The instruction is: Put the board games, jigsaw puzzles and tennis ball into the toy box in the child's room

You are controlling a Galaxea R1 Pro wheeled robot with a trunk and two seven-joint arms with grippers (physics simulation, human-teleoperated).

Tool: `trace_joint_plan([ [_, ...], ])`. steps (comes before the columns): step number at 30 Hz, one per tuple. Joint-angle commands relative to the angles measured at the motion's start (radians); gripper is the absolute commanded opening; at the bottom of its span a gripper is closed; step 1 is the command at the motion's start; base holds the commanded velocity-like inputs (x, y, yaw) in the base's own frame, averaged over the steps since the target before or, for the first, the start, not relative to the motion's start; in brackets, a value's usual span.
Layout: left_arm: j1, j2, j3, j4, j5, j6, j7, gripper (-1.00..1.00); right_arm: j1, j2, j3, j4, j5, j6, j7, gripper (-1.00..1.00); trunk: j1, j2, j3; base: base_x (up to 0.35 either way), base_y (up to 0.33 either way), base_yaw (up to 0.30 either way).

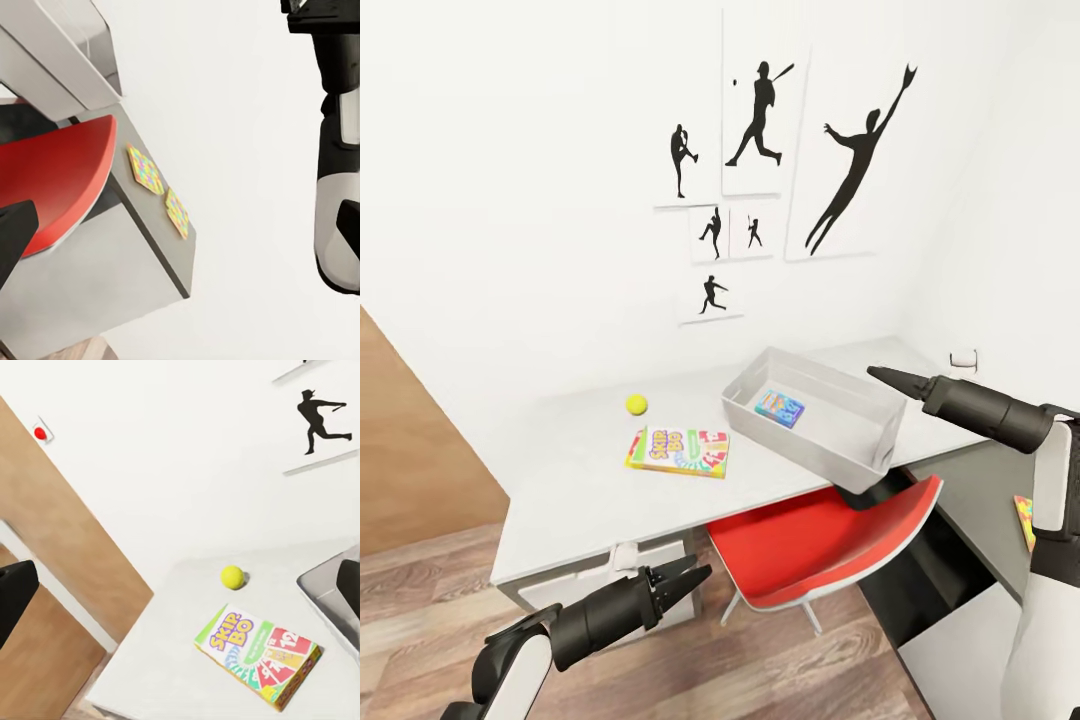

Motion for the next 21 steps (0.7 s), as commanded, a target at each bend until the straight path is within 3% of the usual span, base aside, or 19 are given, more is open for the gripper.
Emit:
trace_joint_plan([
  [1, 0.0, 0.001, -0.001, 0.0, 0.007, 0.006, 0.002, 1.0, 0.013, 0.0, 0.001, 0.0, 0.001, 0.004, 0.005, 1.0, 0.001, -0.002, 0.0, 0.0, 0.0, 0.0],
  [13, 0.021, 0.005, -0.001, 0.003, 0.005, -0.009, 0.008, 1.0, 0.151, -0.001, 0.002, -0.001, 0.002, 0.004, 0.015, 1.0, 0.001, -0.002, 0.02, 0.0, 0.0, 0.0],
  [21, 0.044, 0.009, 0.0, 0.004, 0.006, -0.034, 0.031, 1.0, 0.197, -0.01, -0.01, -0.001, 0.001, 0.004, 0.029, 1.0, 0.001, -0.002, 0.033, 0.0, 0.0, 0.0],
])
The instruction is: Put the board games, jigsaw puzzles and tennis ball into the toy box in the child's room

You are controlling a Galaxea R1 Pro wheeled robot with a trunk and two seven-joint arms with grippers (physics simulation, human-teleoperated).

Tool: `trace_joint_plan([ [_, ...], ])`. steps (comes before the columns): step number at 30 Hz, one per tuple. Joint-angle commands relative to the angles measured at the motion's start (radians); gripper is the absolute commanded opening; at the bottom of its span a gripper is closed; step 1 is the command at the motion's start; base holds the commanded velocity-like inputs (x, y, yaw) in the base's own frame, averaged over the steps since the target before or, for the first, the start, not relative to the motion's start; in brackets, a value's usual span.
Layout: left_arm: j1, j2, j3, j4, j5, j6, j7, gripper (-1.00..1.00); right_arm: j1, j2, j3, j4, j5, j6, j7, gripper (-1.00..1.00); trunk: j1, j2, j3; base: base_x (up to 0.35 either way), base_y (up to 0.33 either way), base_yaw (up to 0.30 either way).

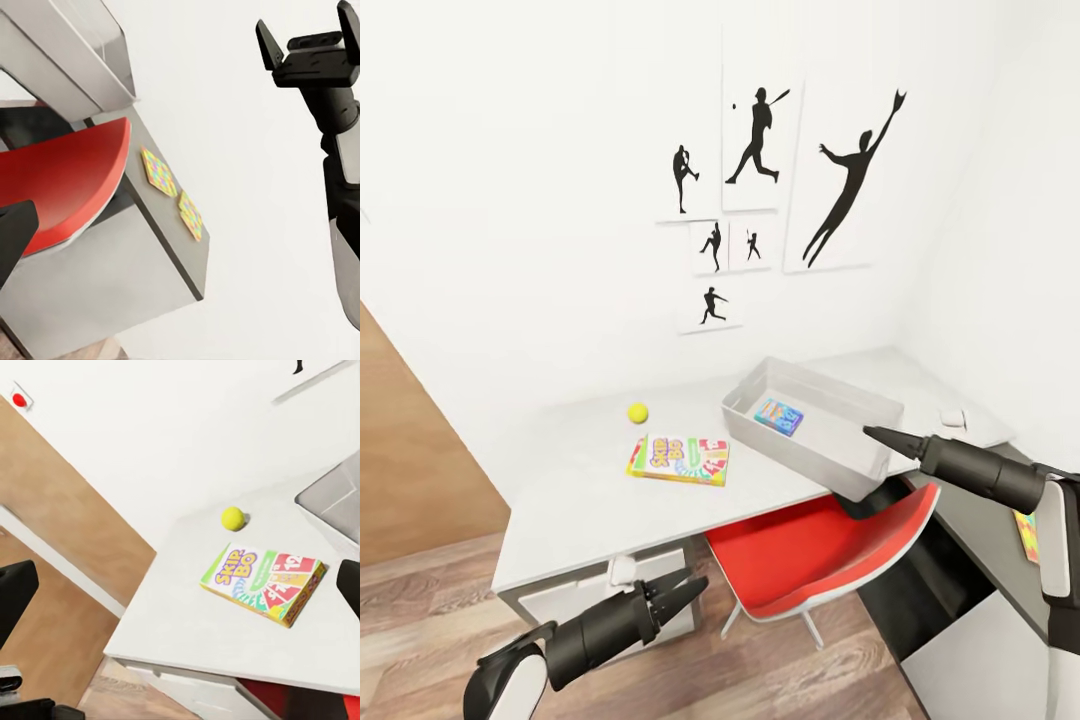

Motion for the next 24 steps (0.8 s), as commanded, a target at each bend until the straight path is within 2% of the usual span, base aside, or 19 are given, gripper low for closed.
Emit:
trace_joint_plan([
  [1, 0.005, 0.001, -0.001, 0.0, 0.008, 0.0, 0.008, 1.0, 0.008, -0.001, -0.006, 0.0, 0.001, 0.004, 0.017, 1.0, 0.001, -0.002, 0.0, 0.0, 0.0, 0.0],
  [6, 0.015, 0.002, -0.002, 0.0, 0.008, -0.015, 0.022, 1.0, 0.047, -0.003, -0.036, 0.0, 0.001, -0.001, 0.072, 1.0, 0.001, -0.002, 0.008, 0.0, 0.0, 0.0],
  [8, 0.019, 0.002, -0.003, 0.0, 0.008, -0.021, 0.027, 1.0, 0.083, -0.005, -0.061, 0.0, 0.001, -0.031, 0.103, 1.0, 0.001, -0.002, 0.011, 0.0, 0.0, 0.0],
  [13, 0.028, 0.003, -0.004, 0.0, 0.009, -0.028, 0.03, 1.0, 0.122, -0.013, -0.087, 0.0, 0.0, -0.057, 0.133, 1.0, 0.001, -0.002, 0.02, 0.0, 0.0, 0.0],
  [24, 0.051, 0.003, 0.0, -0.001, 0.009, -0.039, 0.035, 1.0, 0.16, -0.037, -0.107, 0.0, 0.001, -0.079, 0.156, 1.0, 0.001, -0.002, 0.038, 0.0, 0.0, 0.0],
])
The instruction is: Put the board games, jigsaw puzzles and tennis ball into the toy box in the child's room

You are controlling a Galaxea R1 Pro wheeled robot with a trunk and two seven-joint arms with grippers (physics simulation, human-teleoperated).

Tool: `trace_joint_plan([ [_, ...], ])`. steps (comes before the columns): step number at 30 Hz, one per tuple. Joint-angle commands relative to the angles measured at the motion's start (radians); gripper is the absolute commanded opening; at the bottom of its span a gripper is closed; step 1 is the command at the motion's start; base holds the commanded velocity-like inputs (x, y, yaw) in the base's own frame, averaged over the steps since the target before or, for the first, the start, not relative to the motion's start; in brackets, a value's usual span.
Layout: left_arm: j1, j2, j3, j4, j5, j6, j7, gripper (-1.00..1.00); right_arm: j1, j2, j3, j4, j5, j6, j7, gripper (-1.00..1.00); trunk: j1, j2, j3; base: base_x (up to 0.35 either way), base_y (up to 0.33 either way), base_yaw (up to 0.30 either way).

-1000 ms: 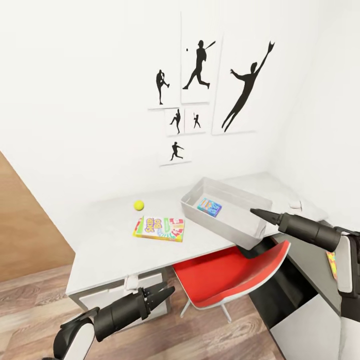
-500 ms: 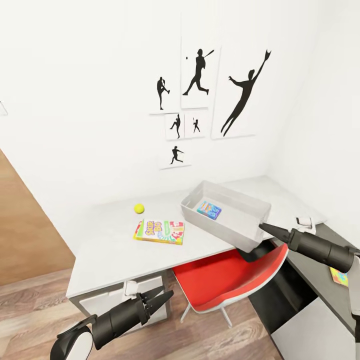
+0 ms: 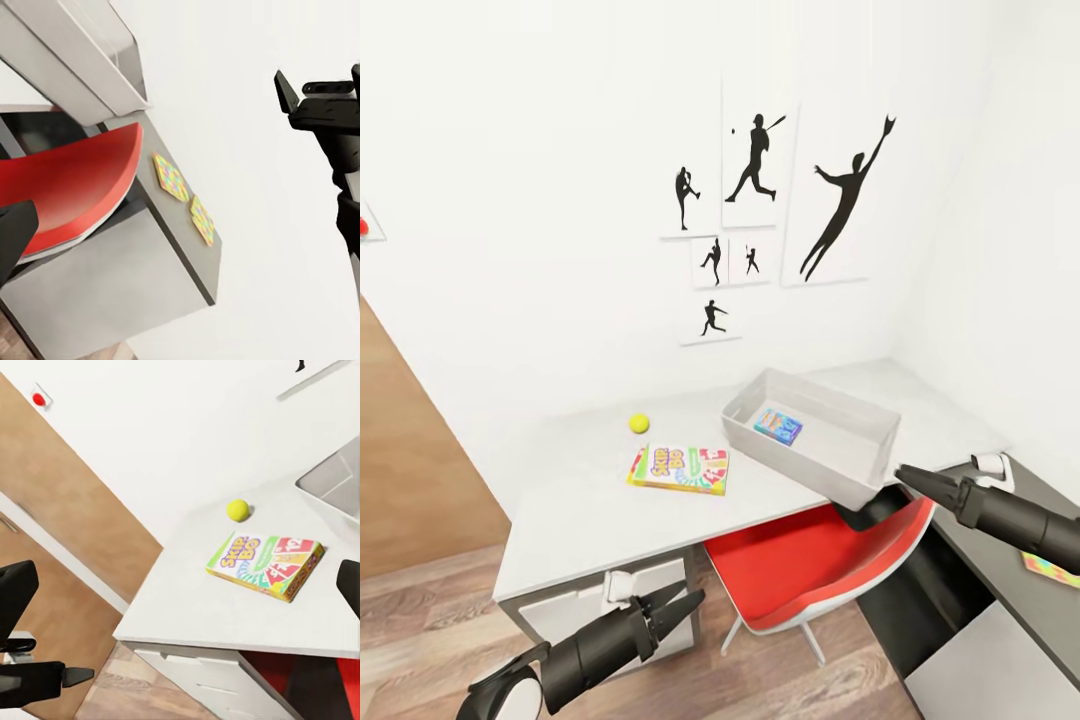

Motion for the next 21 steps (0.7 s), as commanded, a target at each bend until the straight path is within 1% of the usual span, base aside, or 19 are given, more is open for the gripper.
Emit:
trace_joint_plan([
  [1, 0.002, 0.001, 0.0, -0.001, 0.008, 0.004, 0.003, 1.0, 0.003, -0.003, -0.002, 0.0, -0.002, 0.005, 0.003, 1.0, 0.001, -0.002, 0.0, 0.0, 0.0, 0.0],
  [11, 0.007, -0.005, 0.001, 0.0, 0.009, -0.005, 0.007, 1.0, 0.011, -0.01, -0.007, 0.0, -0.002, -0.003, 0.008, 1.0, 0.001, -0.002, 0.017, 0.0, 0.0, 0.0],
  [21, 0.009, -0.004, 0.001, 0.0, 0.009, -0.008, 0.007, 1.0, 0.013, -0.006, -0.006, 0.0, -0.002, -0.008, 0.007, 1.0, 0.001, -0.002, 0.033, 0.0, 0.0, 0.0],
])
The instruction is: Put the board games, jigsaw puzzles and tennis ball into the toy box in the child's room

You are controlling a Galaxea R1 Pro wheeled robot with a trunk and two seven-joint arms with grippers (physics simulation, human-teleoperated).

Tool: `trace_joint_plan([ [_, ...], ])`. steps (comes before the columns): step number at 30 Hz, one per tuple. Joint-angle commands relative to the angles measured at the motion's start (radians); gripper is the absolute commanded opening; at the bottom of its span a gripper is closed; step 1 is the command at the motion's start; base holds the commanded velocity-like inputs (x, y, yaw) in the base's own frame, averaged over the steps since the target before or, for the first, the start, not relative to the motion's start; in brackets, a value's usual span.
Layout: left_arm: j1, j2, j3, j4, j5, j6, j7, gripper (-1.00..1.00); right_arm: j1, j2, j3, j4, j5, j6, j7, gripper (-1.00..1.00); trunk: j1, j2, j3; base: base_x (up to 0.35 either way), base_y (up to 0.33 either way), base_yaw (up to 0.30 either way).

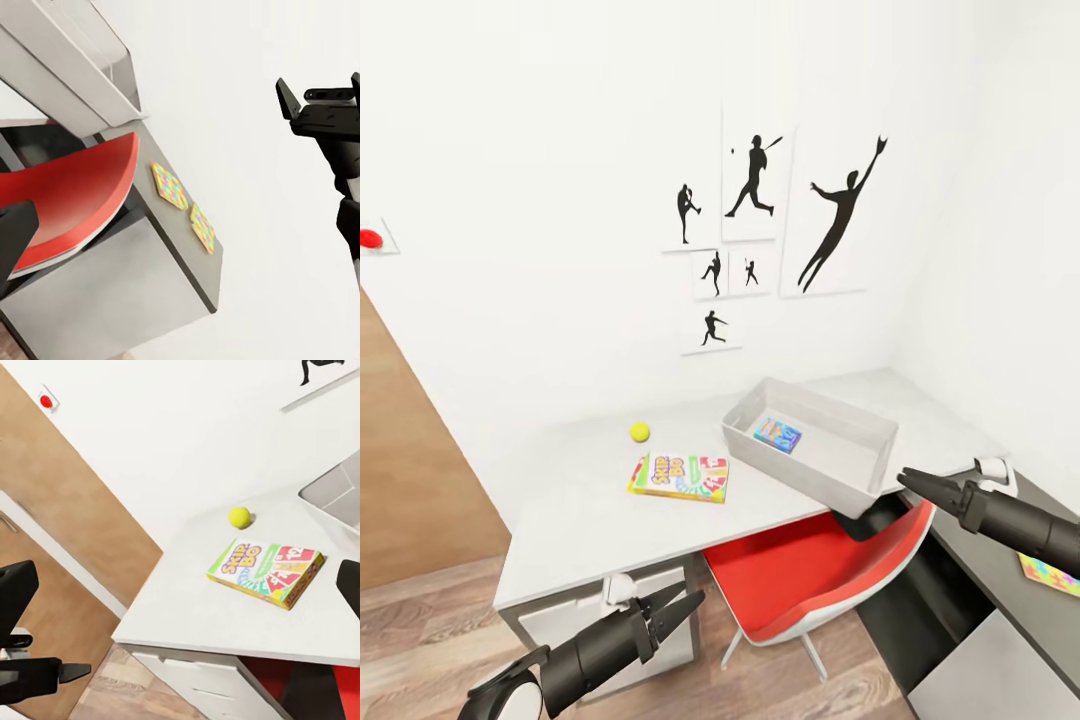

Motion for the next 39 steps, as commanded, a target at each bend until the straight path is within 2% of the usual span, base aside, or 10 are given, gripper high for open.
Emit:
trace_joint_plan([
  [1, 0.0, 0.001, -0.001, -0.001, 0.009, 0.007, 0.002, 1.0, -0.001, 0.002, 0.001, 0.0, -0.002, 0.006, 0.0, 1.0, 0.001, -0.002, 0.0, 0.0, 0.0, 0.0],
  [11, 0.0, 0.0, -0.002, 0.0, 0.01, 0.008, 0.002, 1.0, -0.001, 0.012, 0.01, 0.0, 0.001, 0.002, -0.012, 1.0, 0.001, -0.002, 0.017, 0.0, 0.0, 0.0],
  [21, 0.0, -0.003, -0.002, 0.0, 0.008, 0.009, 0.008, 1.0, 0.001, 0.016, 0.052, 0.0, 0.003, -0.001, -0.049, 1.0, 0.001, -0.002, 0.033, 0.0, 0.0, 0.0],
  [27, 0.0, -0.004, -0.005, 0.0, 0.014, 0.012, 0.068, 1.0, 0.001, 0.016, 0.075, 0.001, 0.003, 0.0, -0.059, 1.0, 0.001, -0.002, 0.043, 0.0, 0.0, 0.0],
  [39, -0.002, -0.004, -0.01, 0.0, 0.022, 0.011, 0.11, 1.0, 0.001, 0.017, 0.076, 0.005, 0.003, -0.002, -0.067, 1.0, 0.001, -0.002, 0.054, 0.0, 0.0, 0.0],
])
